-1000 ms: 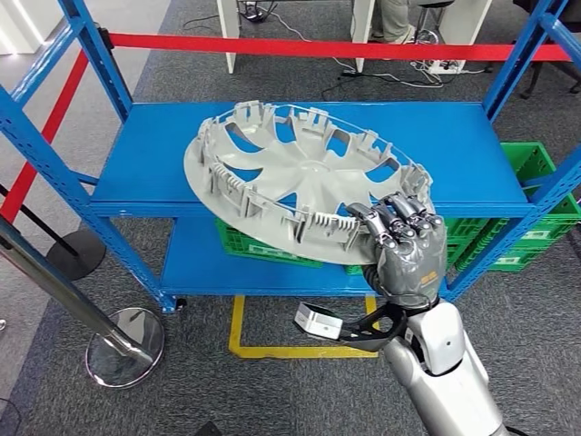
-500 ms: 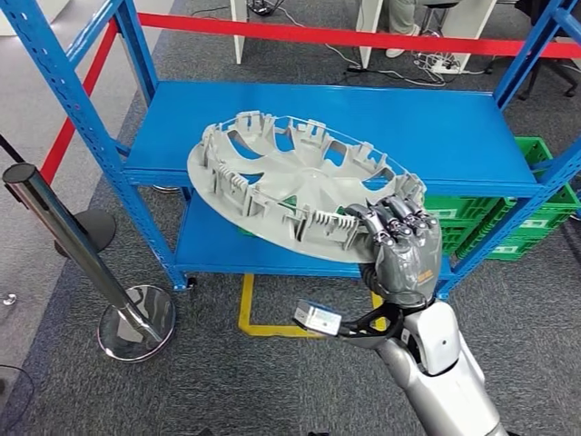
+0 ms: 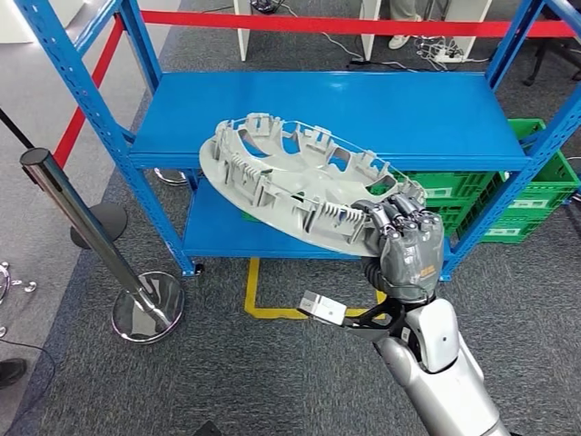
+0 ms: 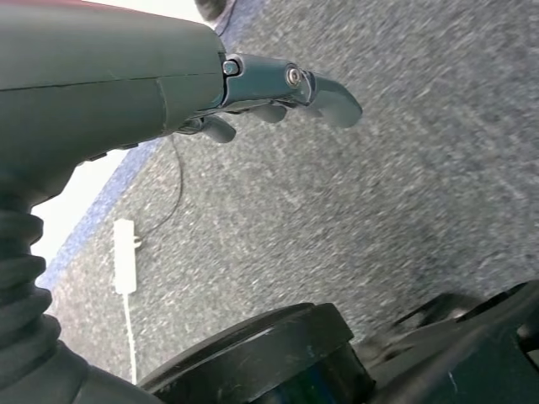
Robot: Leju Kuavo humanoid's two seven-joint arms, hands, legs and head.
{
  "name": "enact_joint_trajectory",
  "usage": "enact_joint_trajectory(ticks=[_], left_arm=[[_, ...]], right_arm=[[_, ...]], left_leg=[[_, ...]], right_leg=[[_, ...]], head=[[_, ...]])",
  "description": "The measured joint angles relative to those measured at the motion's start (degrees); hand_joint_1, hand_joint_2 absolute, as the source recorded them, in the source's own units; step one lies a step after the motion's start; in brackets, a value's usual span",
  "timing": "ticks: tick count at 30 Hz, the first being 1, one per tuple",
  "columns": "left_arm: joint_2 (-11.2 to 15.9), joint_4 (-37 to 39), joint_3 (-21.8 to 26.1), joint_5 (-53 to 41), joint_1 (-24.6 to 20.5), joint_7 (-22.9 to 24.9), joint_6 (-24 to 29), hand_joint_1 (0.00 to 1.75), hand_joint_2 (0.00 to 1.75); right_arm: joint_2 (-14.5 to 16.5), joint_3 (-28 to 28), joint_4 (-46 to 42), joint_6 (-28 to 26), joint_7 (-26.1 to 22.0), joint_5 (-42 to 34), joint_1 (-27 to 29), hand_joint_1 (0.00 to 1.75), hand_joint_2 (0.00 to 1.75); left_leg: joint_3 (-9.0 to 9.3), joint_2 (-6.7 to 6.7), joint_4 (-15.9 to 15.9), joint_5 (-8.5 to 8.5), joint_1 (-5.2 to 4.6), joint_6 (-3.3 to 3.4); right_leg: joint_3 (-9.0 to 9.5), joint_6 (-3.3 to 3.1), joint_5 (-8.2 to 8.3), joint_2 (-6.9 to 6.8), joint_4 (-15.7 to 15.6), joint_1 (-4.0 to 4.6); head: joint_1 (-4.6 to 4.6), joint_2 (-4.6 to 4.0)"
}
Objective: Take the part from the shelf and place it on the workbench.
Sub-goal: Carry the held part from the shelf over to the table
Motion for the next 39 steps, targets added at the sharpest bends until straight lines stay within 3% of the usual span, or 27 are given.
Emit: enact_joint_trajectory(ticks=[1,2,4,6,7,9,10,11,14,15,16,17,18,20,21,23,25,26,28,30,31,32,33,35,37,39], left_arm=[[0.05,-0.05,0.01,-0.01,0.02,0.13,-0.08,0.0,1.75],[0.11,-0.1,0.02,-0.02,0.07,0.28,-0.18,0.0,1.75],[0.23,-0.17,0.02,-0.09,0.36,0.63,-0.43,0.0,1.75],[0.31,-0.24,0.02,-0.16,0.9,0.87,-0.62,0.0,1.75],[0.34,-0.27,0.02,-0.18,1.15,0.92,-0.69,0.0,1.75],[0.32,-0.34,0.02,-0.18,1.4,0.94,-0.77,0.0,1.75],[0.29,-0.37,0.02,-0.18,1.41,0.94,-0.82,0.0,1.75],[0.26,-0.43,0.03,-0.18,1.39,0.94,-0.86,0.0,1.75],[0.26,-0.61,0.1,-0.17,1.3,0.94,-0.92,0.0,1.75],[0.26,-0.63,0.13,-0.17,1.26,0.94,-0.93,0.0,1.75],[0.26,-0.65,0.17,-0.17,1.21,0.94,-0.95,0.0,1.75],[0.26,-0.67,0.22,-0.17,1.14,0.94,-0.95,0.0,1.75],[0.25,-0.69,0.26,-0.17,1.07,0.94,-0.96,0.0,1.75],[0.23,-0.77,0.33,-0.18,0.92,0.92,-0.96,0.0,1.75],[0.22,-0.81,0.37,-0.18,0.85,0.92,-0.96,0.0,1.75],[0.25,-0.87,0.48,-0.19,0.76,0.92,-0.95,0.0,1.75],[0.34,-0.89,0.55,-0.19,0.73,0.92,-0.94,0.0,1.75],[0.38,-0.89,0.58,-0.19,0.67,0.92,-0.94,0.0,1.75],[0.42,-0.9,0.62,-0.19,0.47,0.92,-0.94,0.0,1.75],[0.42,-0.9,0.64,-0.19,0.22,0.92,-0.94,0.0,1.75],[0.44,-0.9,0.64,-0.2,0.17,0.93,-0.94,0.0,1.75],[0.46,-0.9,0.65,-0.21,0.16,0.96,-0.94,0.0,1.75],[0.51,-0.9,0.65,-0.22,0.18,1.0,-0.95,0.0,1.75],[0.68,-0.89,0.66,-0.25,0.38,1.1,-1.0,0.0,1.75],[0.85,-0.88,0.67,-0.26,0.69,1.14,-0.99,0.0,1.75],[0.9,-0.87,0.67,-0.25,0.92,1.16,-0.92,0.0,1.75]], right_arm=[[-0.02,0.13,0.18,0.0,0.06,-0.15,-0.03,1.75,1.75],[-0.04,0.28,0.34,0.0,0.12,-0.26,-0.05,1.75,1.75],[-0.05,0.61,0.58,-0.01,0.31,-0.48,-0.12,1.75,1.75],[-0.06,0.8,0.72,-0.01,0.56,-0.66,-0.2,1.75,1.75],[-0.07,0.86,0.8,-0.02,0.64,-0.73,-0.25,1.75,1.75],[-0.12,0.96,0.98,-0.03,0.72,-0.81,-0.34,1.75,1.75],[-0.16,1.04,1.1,-0.03,0.74,-0.85,-0.38,1.75,1.75],[-0.22,1.14,1.22,-0.03,0.77,-0.89,-0.43,1.75,1.75],[-0.42,1.6,1.79,-0.03,0.79,-0.95,-0.54,1.75,1.75],[-0.48,1.74,2.01,-0.03,0.8,-0.97,-0.54,1.75,1.75],[-0.53,1.84,2.21,-0.03,0.81,-1.0,-0.54,1.75,1.75],[-0.59,1.9,2.4,-0.03,0.84,-1.02,-0.55,1.75,1.75],[-0.64,1.93,2.54,-0.03,0.87,-1.03,-0.56,1.75,1.75],[-0.69,1.99,2.69,-0.03,0.95,-1.03,-0.77,1.75,1.75],[-0.7,2.04,2.73,-0.03,0.96,-1.04,-0.95,1.75,1.75],[-0.71,2.15,2.85,-0.03,0.95,-1.05,-1.26,1.75,1.75],[-0.71,2.21,3.03,-0.02,1.0,-1.06,-1.44,1.75,1.75],[-0.71,2.23,3.1,-0.02,1.02,-1.07,-1.55,1.75,1.75],[-0.71,2.24,3.2,-0.01,1.03,-1.09,-1.77,1.75,1.75],[-0.71,2.25,3.3,-0.01,1.03,-1.07,-1.85,1.75,1.75],[-0.71,2.27,3.39,-0.01,1.03,-1.06,-1.92,1.75,1.75],[-0.71,2.28,3.48,0.0,1.03,-1.05,-2.0,1.75,1.75],[-0.71,2.3,3.56,0.01,1.03,-1.06,-2.11,1.75,1.75],[-0.71,2.3,3.65,0.02,1.03,-1.07,-2.37,1.75,1.75],[-0.69,2.3,3.74,0.02,1.03,-1.09,-2.65,1.75,1.75],[-0.67,2.35,3.9,0.02,1.03,-1.1,-2.95,1.75,1.75]], left_leg=[[0.5,0.02,1.49,0.52,0.16,-0.22],[1.76,0.03,1.08,2.07,0.31,-0.39],[6.03,0.03,-4.53,4.79,0.55,-0.5],[10.04,-0.05,-11.5,4.35,0.44,-0.05],[10.91,-0.09,-13.5,3.68,0.27,0.29],[10.79,-0.07,-14.79,3.87,0.18,1.07],[10.43,-0.02,-15.06,4.34,0.25,1.53],[10.01,0.07,-15.34,4.88,0.37,2.05],[8.29,0.3,-15.42,6.47,0.37,2.99],[7.69,0.34,-15.35,6.93,0.33,3.0],[7.09,0.38,-15.23,7.36,0.3,2.96],[6.48,0.39,-15.08,7.74,0.31,2.89],[5.89,0.38,-14.86,8.07,0.32,2.78],[4.82,0.33,-14.31,8.56,0.23,2.4],[4.35,0.32,-14.06,8.89,0.11,2.12],[3.61,0.32,-13.82,9.74,-0.1,1.54],[2.94,0.23,-13.5,9.68,-0.11,0.96],[2.46,0.18,-12.56,8.35,-0.09,0.67],[1.2,0.15,-7.64,3.2,-0.02,0.19],[0.35,0.15,-0.59,-1.11,0.0,0.0],[0.59,0.15,1.67,-1.42,0.0,0.03],[1.5,0.15,2.19,-0.44,-0.01,0.14],[3.18,0.14,0.75,1.36,-0.03,0.37],[8.14,0.11,-6.28,3.77,-0.14,1.09],[12.06,0.07,-13.22,3.16,-0.35,1.65],[12.6,0.07,-15.73,2.95,-0.53,1.94]], right_leg=[[-0.95,0.09,0.38,-0.07,0.44,-0.03],[-1.93,0.21,0.71,-0.11,0.96,-0.08],[-3.78,0.64,1.24,-0.11,2.12,-0.15],[-5.16,1.27,1.94,-0.11,3.05,-0.1],[-5.66,1.64,2.44,-0.16,3.21,-0.1],[-6.35,2.4,3.23,-0.21,3.13,-0.24],[-6.83,2.74,2.69,-0.1,3.39,-0.3],[-7.48,3.05,1.15,0.09,4.52,-0.38],[-9.92,3.69,-6.07,0.5,13.92,-0.61],[-10.29,3.83,-7.25,0.53,16.99,-0.64],[-9.98,3.94,-7.27,0.53,18.49,-0.66],[-8.75,3.99,-6.28,0.54,17.97,-0.68],[-6.57,3.99,-4.7,0.53,15.38,-0.74],[-1.26,3.99,-2.67,0.62,7.54,-0.83],[0.67,3.94,-2.51,0.73,4.46,-0.83],[1.87,3.74,-2.8,0.93,2.17,-0.67],[0.98,2.91,-2.12,0.74,2.08,-0.8],[0.41,2.26,-1.63,0.59,2.07,-0.89],[-0.93,1.14,-0.61,0.34,2.13,-0.91],[-2.48,0.71,0.38,0.22,2.42,-0.68],[-3.35,0.66,0.88,0.18,2.63,-0.55],[-4.21,0.66,1.36,0.17,2.87,-0.43],[-5.06,0.68,1.83,0.19,3.13,-0.3],[-6.36,0.89,2.72,0.26,3.58,-0.01],[-7.12,1.28,3.86,0.23,3.68,0.12],[-7.65,1.8,5.33,0.14,3.24,0.05]], head=[[0.01,0.0],[0.01,0.0],[-0.01,0.0],[0.03,0.01],[0.04,0.01],[0.01,0.01],[0.01,0.01],[0.12,0.01],[0.48,0.01],[0.48,0.01],[0.48,0.0],[0.5,0.0],[0.5,0.0],[0.52,0.01],[0.5,0.01],[0.46,0.01],[0.43,0.01],[0.35,0.01],[0.17,0.01],[0.1,0.01],[0.11,0.01],[0.11,0.01],[0.11,0.0],[0.11,0.01],[0.15,0.02],[0.15,0.02]])
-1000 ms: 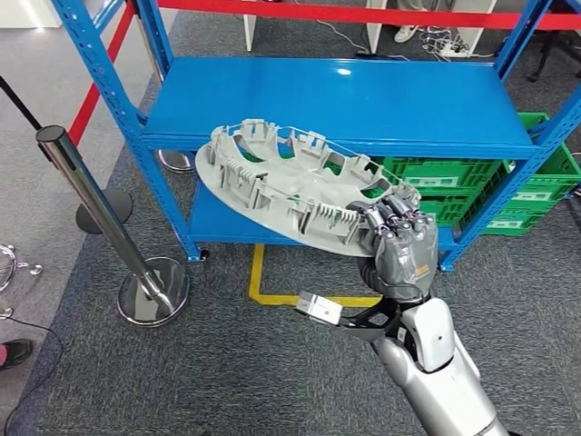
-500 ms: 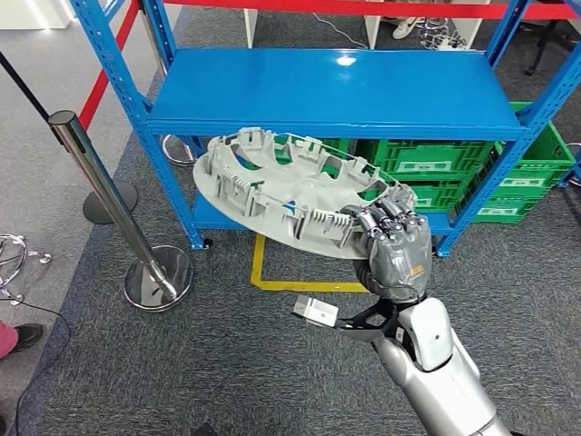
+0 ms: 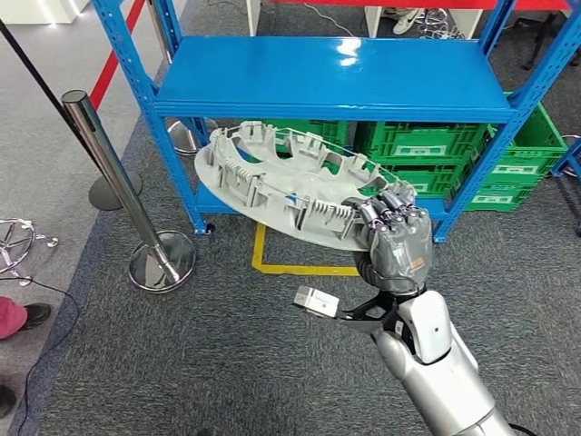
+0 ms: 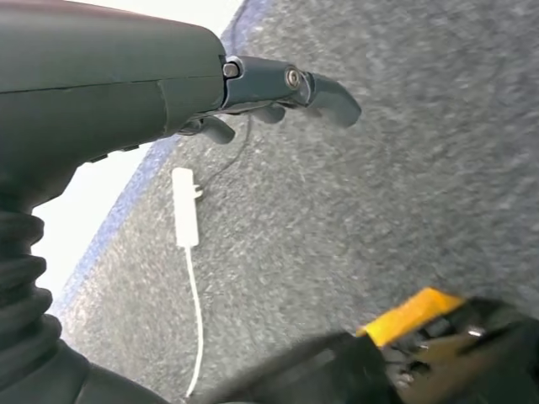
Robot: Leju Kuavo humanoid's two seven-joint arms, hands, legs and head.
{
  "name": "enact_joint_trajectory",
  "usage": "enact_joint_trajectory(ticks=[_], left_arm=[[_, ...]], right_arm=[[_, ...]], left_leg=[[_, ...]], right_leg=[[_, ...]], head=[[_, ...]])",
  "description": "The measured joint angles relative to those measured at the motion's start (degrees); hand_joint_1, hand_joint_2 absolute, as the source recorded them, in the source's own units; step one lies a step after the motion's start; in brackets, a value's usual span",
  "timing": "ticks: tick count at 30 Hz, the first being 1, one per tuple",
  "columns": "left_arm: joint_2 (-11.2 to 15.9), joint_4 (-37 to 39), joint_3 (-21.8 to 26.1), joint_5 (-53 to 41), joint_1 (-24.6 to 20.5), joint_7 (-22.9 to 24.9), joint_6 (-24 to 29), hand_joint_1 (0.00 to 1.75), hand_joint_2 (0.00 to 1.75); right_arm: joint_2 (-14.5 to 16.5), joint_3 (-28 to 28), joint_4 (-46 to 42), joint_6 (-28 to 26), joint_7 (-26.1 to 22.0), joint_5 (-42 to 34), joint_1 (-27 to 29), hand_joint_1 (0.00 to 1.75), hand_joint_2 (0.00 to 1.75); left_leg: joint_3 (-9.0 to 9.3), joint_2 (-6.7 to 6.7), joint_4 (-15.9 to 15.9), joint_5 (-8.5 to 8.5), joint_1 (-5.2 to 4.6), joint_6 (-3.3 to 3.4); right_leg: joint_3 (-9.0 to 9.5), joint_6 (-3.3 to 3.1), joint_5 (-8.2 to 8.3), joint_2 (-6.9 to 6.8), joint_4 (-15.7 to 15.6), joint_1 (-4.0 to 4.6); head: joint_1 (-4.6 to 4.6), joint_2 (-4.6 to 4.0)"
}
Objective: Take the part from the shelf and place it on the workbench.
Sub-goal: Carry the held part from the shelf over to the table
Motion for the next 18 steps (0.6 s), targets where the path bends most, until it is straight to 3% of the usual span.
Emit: enact_joint_trajectory(ticks=[1,2,4,5,6,7,8,9,10,11,13,14,16,17,18], left_arm=[[0.04,0.01,0.01,0.01,0.04,0.01,0.02,0.0,1.75],[0.08,0.01,0.03,0.02,0.06,0.02,0.02,0.0,1.75],[0.14,0.02,0.06,0.03,-0.05,0.02,0.02,0.0,1.75],[0.14,0.02,0.07,0.04,-0.13,0.02,0.02,0.0,1.75],[0.14,0.02,0.07,0.04,-0.22,0.02,0.02,0.0,1.75],[0.15,0.02,0.07,0.04,-0.33,0.02,0.01,0.0,1.75],[0.15,0.02,0.07,0.04,-0.47,0.02,-0.02,0.0,1.75],[0.15,0.02,0.08,0.05,-0.63,0.02,-0.06,0.0,1.75],[0.16,0.02,0.08,0.05,-0.81,0.02,-0.1,0.0,1.75],[0.16,0.02,0.09,0.05,-0.98,0.02,-0.14,0.0,1.75],[0.19,0.03,0.12,0.05,-1.24,0.02,-0.17,0.0,1.75],[0.21,0.04,0.15,0.05,-1.32,0.02,-0.19,0.0,1.75],[0.3,0.1,0.25,0.07,-1.38,0.01,-0.21,0.0,1.75],[0.36,0.13,0.31,0.09,-1.42,0.01,-0.22,0.0,1.75],[0.4,0.15,0.36,0.11,-1.49,-0.01,-0.22,0.0,1.75]], right_arm=[[0.01,0.02,0.1,0.01,0.0,-0.01,-0.11,1.75,1.75],[0.01,0.04,0.23,0.01,0.0,-0.03,-0.17,1.75,1.75],[0.0,0.06,0.52,0.02,-0.03,-0.04,-0.25,1.75,1.75],[0.0,0.1,0.68,0.03,-0.05,-0.05,-0.29,1.75,1.75],[0.0,0.13,0.82,0.03,-0.07,-0.05,-0.3,1.75,1.75],[0.0,0.15,0.98,0.04,-0.08,-0.07,-0.3,1.75,1.75],[0.0,0.15,1.16,0.04,-0.07,-0.08,-0.31,1.75,1.75],[0.01,0.14,1.33,0.04,-0.07,-0.09,-0.34,1.75,1.75],[0.01,0.14,1.47,0.04,-0.07,-0.09,-0.4,1.75,1.75],[0.02,0.14,1.56,0.04,-0.07,-0.09,-0.51,1.75,1.75],[0.04,0.15,1.65,0.04,-0.07,-0.09,-0.77,1.75,1.75],[0.06,0.16,1.71,0.04,-0.07,-0.1,-0.91,1.75,1.75],[0.07,0.19,1.94,0.04,-0.07,-0.11,-1.16,1.75,1.75],[0.08,0.2,2.1,0.05,-0.07,-0.11,-1.28,1.75,1.75],[0.1,0.21,2.24,0.07,-0.07,-0.11,-1.38,1.75,1.75]], left_leg=[[-0.48,0.12,-0.19,0.65,0.05,0.24],[-1.08,0.23,-0.38,1.43,0.17,0.6],[-2.6,0.45,-0.55,3.02,0.4,1.24],[-3.55,0.45,-0.46,3.76,0.39,1.41],[-4.52,0.47,-0.32,4.46,0.38,1.43],[-5.52,0.5,-0.14,5.14,0.38,1.41],[-6.55,0.53,0.09,5.78,0.39,1.35],[-7.56,0.55,0.35,6.38,0.4,1.25],[-8.5,0.56,0.64,6.94,0.42,1.09],[-9.33,0.52,0.92,7.45,0.36,0.85],[-10.41,0.47,1.36,8.53,0.23,0.33],[-10.76,0.46,1.39,9.16,0.19,0.07],[-11.41,0.41,1.34,10.18,0.27,-0.47],[-11.82,0.36,1.72,9.43,0.31,-0.8],[-12.28,0.31,2.95,7.53,0.35,-1.15]], right_leg=[[-0.3,0.3,0.1,0.08,-0.17,-0.06],[-0.75,0.63,-0.95,0.2,0.26,-0.09],[-1.98,1.25,-6.33,0.43,4.35,-0.24],[-2.67,1.49,-9.39,0.45,8.0,-0.3],[-3.14,1.69,-11.33,0.44,11.87,-0.36],[-3.23,1.84,-11.71,0.45,14.98,-0.41],[-2.68,1.94,-10.63,0.44,16.65,-0.48],[-1.24,1.99,-8.67,0.44,16.35,-0.56],[1.25,2.0,-6.91,0.44,13.92,-0.66],[4.68,1.98,-6.46,0.44,9.82,-0.69],[10.91,1.71,-8.35,0.58,0.91,-0.6],[12.35,1.53,-9.37,0.66,-1.58,-0.45],[11.85,0.82,-9.07,0.59,-2.62,-0.4],[11.13,0.24,-8.44,0.44,-2.57,-0.45],[10.36,-0.39,-7.76,0.29,-2.59,-0.54]], head=[[-0.02,-0.01],[0.03,-0.01],[0.16,-0.02],[0.21,-0.02],[0.22,-0.02],[0.23,-0.02],[0.23,-0.02],[0.23,-0.02],[0.23,-0.01],[0.25,-0.01],[0.2,0.0],[0.16,-0.01],[0.1,-0.01],[0.04,0.0],[0.0,-0.01]])
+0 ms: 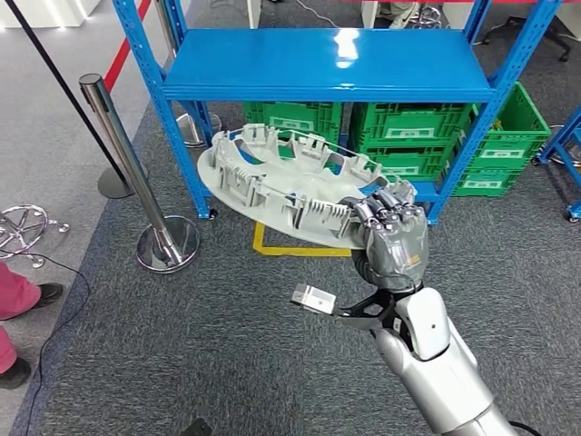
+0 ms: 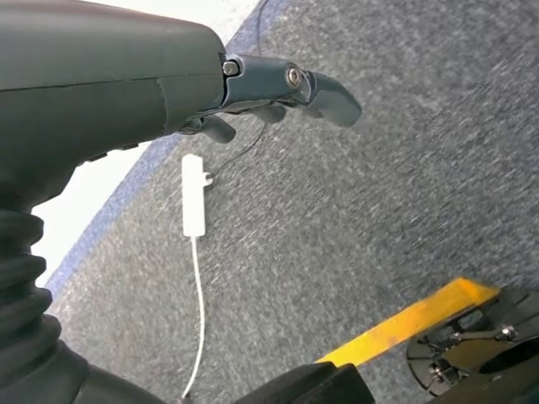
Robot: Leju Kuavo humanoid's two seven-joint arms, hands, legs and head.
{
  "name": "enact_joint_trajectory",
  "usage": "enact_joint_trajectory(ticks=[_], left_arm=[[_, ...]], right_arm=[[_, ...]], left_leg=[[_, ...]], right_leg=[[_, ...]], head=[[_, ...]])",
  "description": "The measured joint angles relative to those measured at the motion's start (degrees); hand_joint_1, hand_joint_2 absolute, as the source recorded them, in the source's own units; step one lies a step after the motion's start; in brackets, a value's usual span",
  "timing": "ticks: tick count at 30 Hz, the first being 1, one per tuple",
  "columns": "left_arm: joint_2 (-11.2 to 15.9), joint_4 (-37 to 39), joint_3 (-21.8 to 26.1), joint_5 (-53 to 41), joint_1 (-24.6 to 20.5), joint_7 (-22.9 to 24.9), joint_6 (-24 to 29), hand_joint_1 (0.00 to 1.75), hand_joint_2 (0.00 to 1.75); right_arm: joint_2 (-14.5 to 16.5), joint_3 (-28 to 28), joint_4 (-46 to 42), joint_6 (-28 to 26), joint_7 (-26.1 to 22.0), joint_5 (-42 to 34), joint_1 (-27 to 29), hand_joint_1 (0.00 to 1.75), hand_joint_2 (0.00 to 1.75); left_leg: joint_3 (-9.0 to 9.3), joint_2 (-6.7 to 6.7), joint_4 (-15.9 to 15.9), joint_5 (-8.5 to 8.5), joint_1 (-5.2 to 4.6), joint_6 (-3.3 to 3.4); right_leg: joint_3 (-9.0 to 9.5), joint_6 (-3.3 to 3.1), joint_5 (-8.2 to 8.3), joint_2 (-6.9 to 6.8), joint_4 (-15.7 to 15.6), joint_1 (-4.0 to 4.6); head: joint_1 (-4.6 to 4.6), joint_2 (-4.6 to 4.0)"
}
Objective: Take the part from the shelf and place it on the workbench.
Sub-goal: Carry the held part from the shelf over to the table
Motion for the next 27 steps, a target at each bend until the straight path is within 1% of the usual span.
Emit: enact_joint_trajectory(ticks=[1,2,3,4,5,6,7,8,9,10,11,12,13,14,15,16,18,19,20,21,22,23,24,25,26,27], left_arm=[[0.05,0.02,0.05,0.03,-0.09,-0.02,0.0,0.0,1.75],[0.05,0.03,0.1,0.06,-0.19,-0.04,0.0,0.0,1.75],[0.04,0.03,0.15,0.08,-0.27,-0.06,-0.01,0.0,1.75],[0.04,0.04,0.2,0.1,-0.33,-0.08,-0.04,0.0,1.75],[0.03,0.06,0.25,0.11,-0.35,-0.13,-0.07,0.0,1.75],[0.03,0.08,0.29,0.11,-0.34,-0.17,-0.1,0.0,1.75],[0.04,0.11,0.32,0.11,-0.32,-0.21,-0.14,0.0,1.75],[0.06,0.18,0.33,0.11,-0.24,-0.25,-0.16,0.0,1.75],[0.09,0.24,0.34,0.11,-0.1,-0.25,-0.17,0.0,1.75],[0.11,0.32,0.34,0.1,0.03,-0.27,-0.17,0.0,1.75],[0.14,0.42,0.34,0.1,0.16,-0.31,-0.16,0.0,1.75],[0.15,0.5,0.34,0.1,0.26,-0.34,-0.13,0.0,1.75],[0.14,0.61,0.34,0.09,0.34,-0.42,-0.1,0.0,1.75],[0.15,0.7,0.37,0.1,0.41,-0.49,-0.05,0.0,1.75],[0.17,0.79,0.41,0.1,0.48,-0.56,0.01,0.0,1.75],[0.19,0.87,0.45,0.1,0.53,-0.64,0.1,0.0,1.75],[0.22,0.99,0.54,0.1,0.56,-0.76,0.23,0.0,1.75],[0.22,1.04,0.58,0.1,0.57,-0.8,0.27,0.0,1.75],[0.23,1.09,0.64,0.11,0.57,-0.83,0.27,0.0,1.75],[0.23,1.12,0.69,0.11,0.58,-0.86,0.28,0.0,1.75],[0.22,1.14,0.73,0.11,0.57,-0.89,0.28,0.0,1.75],[0.2,1.14,0.76,0.11,0.55,-0.91,0.28,0.0,1.75],[0.18,1.14,0.79,0.11,0.52,-0.92,0.29,0.0,1.75],[0.17,1.14,0.81,0.11,0.49,-0.93,0.31,0.0,1.75],[0.17,1.15,0.83,0.1,0.46,-0.93,0.33,0.0,1.75],[0.17,1.16,0.85,0.1,0.44,-0.96,0.35,0.0,1.75]], right_arm=[[0.04,0.02,0.15,0.01,0.0,0.0,-0.09,1.75,1.75],[0.08,0.05,0.29,0.02,0.0,0.0,-0.14,1.75,1.75],[0.12,0.08,0.43,0.03,0.0,0.0,-0.17,1.75,1.75],[0.16,0.11,0.6,0.03,0.0,0.0,-0.17,1.75,1.75],[0.19,0.15,0.78,0.04,0.0,0.0,-0.18,1.75,1.75],[0.22,0.2,0.93,0.04,0.0,0.0,-0.19,1.75,1.75],[0.25,0.25,1.04,0.04,0.0,0.0,-0.2,1.75,1.75],[0.27,0.32,1.12,0.04,0.0,0.0,-0.21,1.75,1.75],[0.28,0.39,1.16,0.04,0.0,0.0,-0.26,1.75,1.75],[0.29,0.44,1.19,0.03,0.0,0.0,-0.33,1.75,1.75],[0.3,0.49,1.21,0.03,0.0,0.0,-0.46,1.75,1.75],[0.33,0.54,1.23,0.02,0.0,0.0,-0.61,1.75,1.75],[0.36,0.59,1.26,0.02,0.0,-0.01,-0.74,1.75,1.75],[0.39,0.64,1.27,0.02,0.0,-0.02,-0.85,1.75,1.75],[0.42,0.7,1.28,0.02,0.0,-0.03,-0.93,1.75,1.75],[0.42,0.75,1.29,0.02,0.0,-0.04,-0.98,1.75,1.75],[0.42,0.82,1.38,0.03,0.02,-0.08,-1.04,1.75,1.75],[0.42,0.84,1.48,0.03,0.03,-0.1,-1.02,1.75,1.75],[0.42,0.85,1.61,0.04,0.05,-0.12,-1.01,1.75,1.75],[0.42,0.86,1.72,0.04,0.08,-0.13,-1.01,1.75,1.75],[0.42,0.86,1.8,0.04,0.11,-0.13,-1.02,1.75,1.75],[0.42,0.86,1.83,0.04,0.14,-0.13,-1.08,1.75,1.75],[0.42,0.86,1.84,0.04,0.15,-0.13,-1.17,1.75,1.75],[0.43,0.87,1.85,0.04,0.15,-0.13,-1.31,1.75,1.75],[0.43,0.9,1.87,0.04,0.15,-0.13,-1.43,1.75,1.75],[0.43,0.93,1.9,0.05,0.15,-0.13,-1.49,1.75,1.75]], left_leg=[[-0.52,-0.03,2.3,-2.92,0.09,-0.31],[-1.06,-0.02,5.66,-6.14,0.12,-0.58],[-1.48,-0.02,9.48,-8.58,0.17,-0.74],[-1.62,-0.02,12.85,-9.57,0.18,-0.81],[-1.25,-0.02,14.99,-8.98,0.18,-0.8],[-0.16,-0.02,15.24,-7.23,0.18,-0.7],[1.73,-0.03,13.58,-5.24,0.17,-0.51],[4.33,-0.06,10.29,-4.22,0.15,-0.24],[7.35,-0.09,5.82,-4.4,0.09,0.05],[9.83,-0.12,1.79,-5.38,0.03,0.31],[11.4,-0.15,-1.13,-6.52,-0.07,0.51],[12.02,-0.16,-2.77,-7.08,-0.18,0.74],[11.81,-0.1,-3.19,-6.93,-0.08,1.06],[11.44,-0.02,-3.31,-6.46,-0.01,1.45],[11.04,0.07,-3.44,-5.87,0.09,1.91],[10.55,0.17,-3.55,-5.27,0.2,2.25],[9.28,0.22,-3.45,-4.28,0.09,2.56],[8.68,0.23,-3.38,-3.85,0.05,2.56],[8.17,0.23,-3.28,-3.49,0.01,2.54],[7.75,0.21,-3.17,-3.22,-0.02,2.51],[7.47,0.2,-3.05,-3.03,-0.05,2.44],[7.29,0.19,-2.94,-2.91,-0.09,2.37],[7.09,0.19,-2.81,-2.79,-0.21,2.22],[6.85,0.2,-2.67,-2.65,-0.3,1.99],[6.6,0.21,-2.55,-2.46,-0.37,1.73],[6.35,0.22,-2.47,-2.23,-0.44,1.41]], right_leg=[[-0.82,-0.54,0.71,-0.14,0.07,-0.07],[-1.76,-0.87,1.37,-0.16,0.23,0.01],[-2.78,-0.99,2.02,-0.19,0.42,0.07],[-3.84,-1.03,2.64,-0.2,0.64,0.15],[-4.93,-1.03,3.23,-0.22,0.86,0.22],[-5.99,-0.99,3.83,-0.22,1.11,0.3],[-6.98,-0.91,4.42,-0.2,1.35,0.37],[-7.79,-0.78,4.95,-0.17,1.58,0.43],[-8.4,-0.59,5.44,-0.11,1.83,0.54],[-8.84,-0.37,5.94,-0.08,2.0,0.63],[-9.2,-0.14,6.49,-0.09,2.09,0.68],[-9.47,0.15,7.06,-0.11,2.09,0.7],[-9.83,0.43,7.5,-0.1,2.03,0.65],[-10.33,0.74,7.32,-0.01,2.28,0.59],[-11.03,1.04,6.31,0.1,3.37,0.53],[-12.13,1.33,4.49,0.2,5.76,0.46],[-14.77,1.8,-0.15,0.25,13.51,0.3],[-15.6,1.96,-1.72,0.24,16.86,0.26],[-15.46,2.0,-2.35,0.24,18.4,0.25],[-14.03,1.95,-1.91,0.24,17.39,0.25],[-11.43,1.8,-0.67,0.24,14.07,0.26],[-8.38,1.56,0.53,0.22,9.6,0.3],[-5.56,1.32,1.38,0.21,5.51,0.38],[-3.72,1.1,1.81,0.21,2.58,0.46],[-2.94,0.91,1.8,0.22,1.21,0.54],[-2.79,0.77,1.83,0.24,0.97,0.59]], head=[[-0.06,0.0],[-0.11,0.0],[-0.11,-0.01],[-0.12,-0.01],[-0.1,-0.01],[-0.11,-0.01],[-0.11,-0.01],[-0.12,-0.01],[-0.11,0.0],[-0.09,0.0],[-0.08,0.01],[-0.05,0.0],[-0.07,-0.01],[-0.06,-0.01],[0.02,-0.01],[0.1,-0.01],[0.25,-0.01],[0.25,-0.01],[0.25,-0.01],[0.25,-0.01],[0.26,-0.01],[0.26,-0.01],[0.24,-0.01],[0.25,-0.01],[0.2,-0.01],[0.19,-0.01]])
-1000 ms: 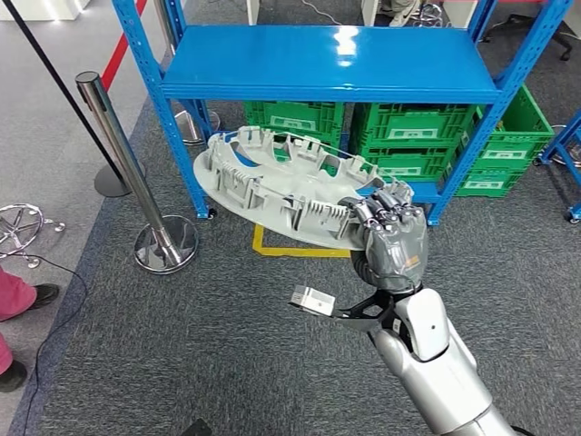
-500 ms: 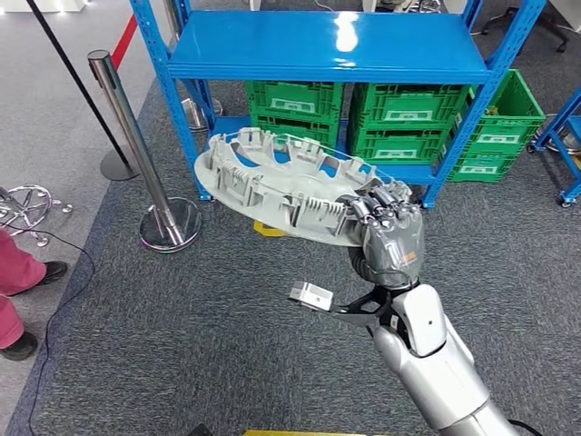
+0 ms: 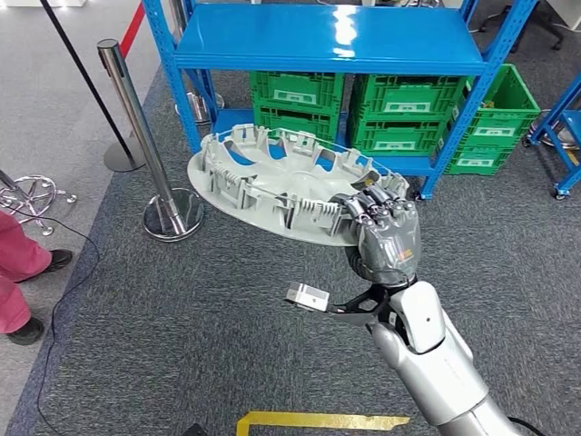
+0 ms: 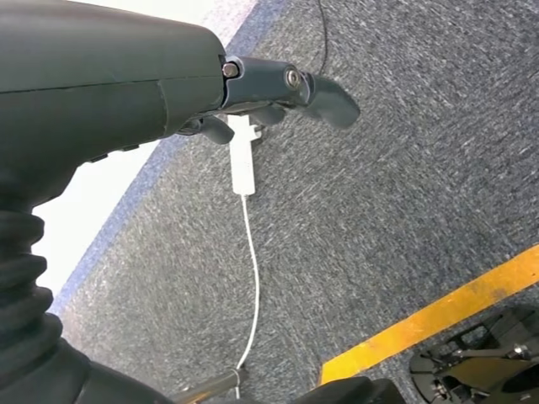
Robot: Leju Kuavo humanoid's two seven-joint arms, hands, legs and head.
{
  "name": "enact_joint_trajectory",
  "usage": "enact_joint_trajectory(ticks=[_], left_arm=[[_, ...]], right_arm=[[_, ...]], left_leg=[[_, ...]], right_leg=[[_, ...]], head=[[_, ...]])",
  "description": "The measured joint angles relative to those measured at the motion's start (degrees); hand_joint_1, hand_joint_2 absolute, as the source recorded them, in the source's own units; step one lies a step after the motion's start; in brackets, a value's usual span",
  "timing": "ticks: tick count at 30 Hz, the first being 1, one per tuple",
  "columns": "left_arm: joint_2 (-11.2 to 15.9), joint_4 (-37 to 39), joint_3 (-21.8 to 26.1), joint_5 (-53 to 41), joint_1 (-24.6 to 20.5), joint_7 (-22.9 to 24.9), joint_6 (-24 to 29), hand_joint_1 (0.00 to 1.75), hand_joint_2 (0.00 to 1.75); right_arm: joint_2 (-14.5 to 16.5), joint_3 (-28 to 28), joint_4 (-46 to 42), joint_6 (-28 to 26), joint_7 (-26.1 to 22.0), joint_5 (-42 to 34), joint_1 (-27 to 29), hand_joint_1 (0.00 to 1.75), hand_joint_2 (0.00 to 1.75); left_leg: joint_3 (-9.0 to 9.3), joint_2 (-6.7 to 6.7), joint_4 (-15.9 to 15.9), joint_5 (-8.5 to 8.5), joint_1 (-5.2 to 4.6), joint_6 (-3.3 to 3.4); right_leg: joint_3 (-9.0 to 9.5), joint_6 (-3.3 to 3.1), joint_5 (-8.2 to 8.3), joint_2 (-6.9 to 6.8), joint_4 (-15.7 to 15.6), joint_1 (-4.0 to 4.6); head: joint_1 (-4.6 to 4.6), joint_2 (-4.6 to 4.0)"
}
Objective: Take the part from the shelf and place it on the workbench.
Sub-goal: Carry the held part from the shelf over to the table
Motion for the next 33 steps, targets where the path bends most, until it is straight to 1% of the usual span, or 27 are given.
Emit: enact_joint_trajectory(ticks=[2,3,4,5,6,8,9,10,11,12,13,14,15,16,18,19,20,21,23,24,25,26,28,29,30,31,33], left_arm=[[0.04,0.02,0.04,-0.02,-0.04,-0.1,0.02,0.0,1.75],[0.08,0.03,0.06,-0.03,-0.05,-0.17,0.02,0.0,1.75],[0.1,0.03,0.07,-0.05,-0.06,-0.22,0.02,0.0,1.75],[0.13,0.04,0.08,-0.07,-0.08,-0.26,0.01,0.0,1.75],[0.14,0.04,0.1,-0.08,-0.12,-0.29,0.01,0.0,1.75],[0.19,0.04,0.19,-0.1,-0.33,-0.35,0.0,0.0,1.75],[0.23,0.05,0.24,-0.11,-0.44,-0.37,-0.02,0.0,1.75],[0.27,0.08,0.28,-0.13,-0.48,-0.37,-0.06,0.0,1.75],[0.32,0.1,0.31,-0.15,-0.42,-0.35,-0.11,0.0,1.75],[0.38,0.13,0.33,-0.16,-0.31,-0.33,-0.16,0.0,1.75],[0.42,0.19,0.34,-0.16,-0.22,-0.32,-0.22,0.0,1.75],[0.45,0.24,0.36,-0.16,-0.18,-0.32,-0.27,0.0,1.75],[0.48,0.3,0.37,-0.16,-0.19,-0.32,-0.31,0.0,1.75],[0.48,0.34,0.37,-0.16,-0.21,-0.32,-0.35,0.0,1.75],[0.45,0.37,0.39,-0.17,-0.21,-0.32,-0.38,0.0,1.75],[0.45,0.37,0.4,-0.19,-0.19,-0.32,-0.41,0.0,1.75],[0.44,0.37,0.42,-0.21,-0.18,-0.32,-0.44,0.0,1.75],[0.44,0.37,0.44,-0.22,-0.17,-0.32,-0.47,0.0,1.75],[0.48,0.37,0.48,-0.23,-0.14,-0.32,-0.48,0.0,1.75],[0.49,0.38,0.5,-0.23,-0.12,-0.32,-0.48,0.0,1.75],[0.5,0.4,0.52,-0.25,-0.08,-0.32,-0.49,0.0,1.75],[0.5,0.42,0.53,-0.27,-0.07,-0.32,-0.51,0.0,1.75],[0.48,0.43,0.54,-0.34,-0.09,-0.32,-0.59,0.0,1.75],[0.45,0.43,0.54,-0.39,-0.12,-0.32,-0.63,0.0,1.75],[0.44,0.43,0.54,-0.45,-0.15,-0.31,-0.67,0.0,1.75],[0.44,0.43,0.54,-0.51,-0.15,-0.3,-0.74,0.0,1.75],[0.5,0.43,0.54,-0.62,-0.16,-0.22,-0.87,0.0,1.75]], right_arm=[[0.0,0.05,0.07,0.02,0.02,0.0,-0.08,1.75,1.75],[0.01,0.07,0.11,0.03,0.02,0.0,-0.15,1.75,1.75],[0.01,0.09,0.14,0.04,0.03,0.01,-0.26,1.75,1.75],[0.02,0.12,0.18,0.04,0.03,0.03,-0.38,1.75,1.75],[0.02,0.15,0.21,0.05,0.03,0.07,-0.47,1.75,1.75],[0.02,0.2,0.39,0.06,0.03,0.13,-0.56,1.75,1.75],[0.02,0.24,0.55,0.07,0.02,0.15,-0.56,1.75,1.75],[0.02,0.31,0.68,0.07,0.02,0.15,-0.56,1.75,1.75],[0.02,0.38,0.79,0.08,0.01,0.15,-0.56,1.75,1.75],[0.02,0.45,0.87,0.09,0.01,0.1,-0.57,1.75,1.75],[0.02,0.49,0.91,0.11,0.01,0.0,-0.61,1.75,1.75],[0.02,0.51,0.96,0.16,0.01,-0.2,-0.7,1.75,1.75],[0.02,0.52,1.0,0.21,-0.01,-0.51,-0.83,1.75,1.75],[0.02,0.53,1.05,0.26,-0.05,-0.84,-0.95,1.75,1.75],[0.02,0.57,1.17,0.36,-0.15,-1.55,-1.07,1.75,1.75],[0.02,0.59,1.22,0.41,-0.23,-1.91,-1.08,1.75,1.75],[0.02,0.6,1.25,0.46,-0.32,-2.26,-1.13,1.75,1.75],[0.02,0.6,1.27,0.5,-0.41,-2.59,-1.17,1.75,1.75],[0.01,0.6,1.38,0.6,-0.52,-3.15,-1.24,1.75,1.75],[0.0,0.58,1.49,0.68,-0.54,-3.42,-1.23,1.75,1.75],[-0.01,0.57,1.63,0.78,-0.57,-3.65,-1.21,1.75,1.75],[-0.01,0.56,1.75,0.87,-0.61,-3.85,-1.2,1.75,1.75],[-0.01,0.5,1.88,1.01,-0.67,-4.15,-1.22,1.75,1.75],[-0.01,0.46,1.9,1.05,-0.7,-4.29,-1.28,1.75,1.75],[-0.01,0.43,1.92,1.1,-0.73,-4.43,-1.38,1.75,1.75],[-0.01,0.39,1.99,1.18,-0.8,-4.59,-1.46,1.75,1.75],[-0.01,0.3,2.26,1.34,-0.93,-4.97,-1.54,1.75,1.75]], left_leg=[[-0.27,-0.07,0.21,0.03,0.01,-0.54],[-0.47,-0.14,0.64,-0.43,0.01,-0.81],[-0.92,-0.21,1.68,-1.37,0.03,-1.07],[-1.71,-0.28,3.54,-2.78,0.11,-1.35],[-2.9,-0.28,6.42,-4.46,0.2,-1.6],[-5.76,-0.27,13.63,-7.78,0.41,-2.02],[-6.58,-0.27,16.1,-8.47,0.51,-2.17],[-6.48,-0.27,16.53,-8.05,0.6,-2.27],[-5.33,-0.27,14.62,-6.56,0.72,-2.3],[-3.44,-0.27,10.98,-4.44,0.85,-2.31],[-1.57,-0.34,7.2,-2.85,0.92,-2.28],[-0.16,-0.41,3.95,-1.84,0.95,-2.15],[0.47,-0.49,2.11,-1.48,0.93,-1.93],[0.47,-0.56,1.53,-1.66,0.86,-1.66],[0.06,-0.55,1.28,-1.33,0.87,-0.86],[-0.04,-0.52,1.16,-1.09,0.93,-0.46],[-0.16,-0.48,1.02,-0.83,1.02,-0.06],[-0.33,-0.43,0.93,-0.62,1.1,0.27],[-0.75,-0.4,0.97,-0.37,1.01,0.63],[-0.9,-0.39,0.99,-0.29,0.95,0.73],[-0.97,-0.4,1.02,-0.24,0.89,0.77],[-0.99,-0.42,1.04,-0.21,0.82,0.78],[-0.95,-0.48,1.06,-0.19,0.67,0.74],[-1.06,-0.51,1.14,-0.13,0.55,0.62],[-1.3,-0.51,1.3,-0.12,0.42,0.55],[-1.57,-0.5,1.46,-0.07,0.31,0.49],[-1.93,-0.47,1.66,-0.01,0.21,0.45]], right_leg=[[-0.26,-0.55,0.43,-0.06,-0.28,-0.16],[-0.29,-0.9,0.67,-0.14,-0.48,-0.3],[-0.36,-1.26,0.92,-0.21,-0.69,-0.44],[-0.48,-1.54,1.12,-0.28,-0.8,-0.53],[-0.69,-1.69,1.24,-0.29,-0.78,-0.53],[-1.2,-1.79,1.48,-0.34,-0.64,-0.51],[-1.45,-1.78,1.59,-0.35,-0.51,-0.51],[-1.67,-1.74,1.67,-0.31,-0.36,-0.52],[-1.86,-1.71,1.73,-0.23,-0.16,-0.54],[-2.02,-1.63,1.72,-0.15,0.09,-0.56],[-2.23,-1.47,1.72,-0.08,0.36,-0.48],[-2.56,-1.25,1.74,-0.03,0.69,-0.36],[-2.94,-0.95,1.83,-0.02,0.95,-0.25],[-3.31,-0.6,1.99,-0.01,1.09,-0.15],[-3.85,0.02,2.21,-0.03,1.19,-0.2],[-4.25,0.3,1.74,-0.02,1.65,-0.25],[-5.02,0.58,0.64,0.0,3.13,-0.28],[-6.32,0.83,-1.09,0.03,5.92,-0.32],[-9.6,1.2,-4.9,0.03,13.87,-0.35],[-10.78,1.25,-5.91,0.03,16.89,-0.36],[-11.03,1.21,-5.88,0.03,17.94,-0.35],[-10.07,1.05,-4.72,0.03,16.47,-0.34],[-5.78,0.46,-1.14,0.02,8.58,-0.23],[-3.78,0.18,0.15,0.0,4.79,-0.14],[-2.44,0.07,0.64,-0.01,2.15,-0.09],[-1.93,0.09,0.57,0.0,1.04,-0.05],[-1.85,0.31,0.51,0.06,0.57,-0.05]], head=[[-0.03,-0.01],[-0.03,-0.01],[-0.11,0.0],[-0.15,0.0],[-0.2,-0.01],[-0.2,-0.01],[-0.2,0.0],[-0.2,0.0],[-0.21,0.0],[-0.22,0.01],[-0.22,0.0],[-0.21,0.01],[-0.18,0.01],[-0.17,0.01],[-0.18,0.0],[-0.14,0.0],[-0.03,0.0],[0.06,0.0],[0.21,0.0],[0.2,-0.01],[0.21,-0.01],[0.21,-0.01],[0.19,-0.01],[0.19,-0.01],[0.2,-0.01],[0.13,0.0],[0.07,0.0]])
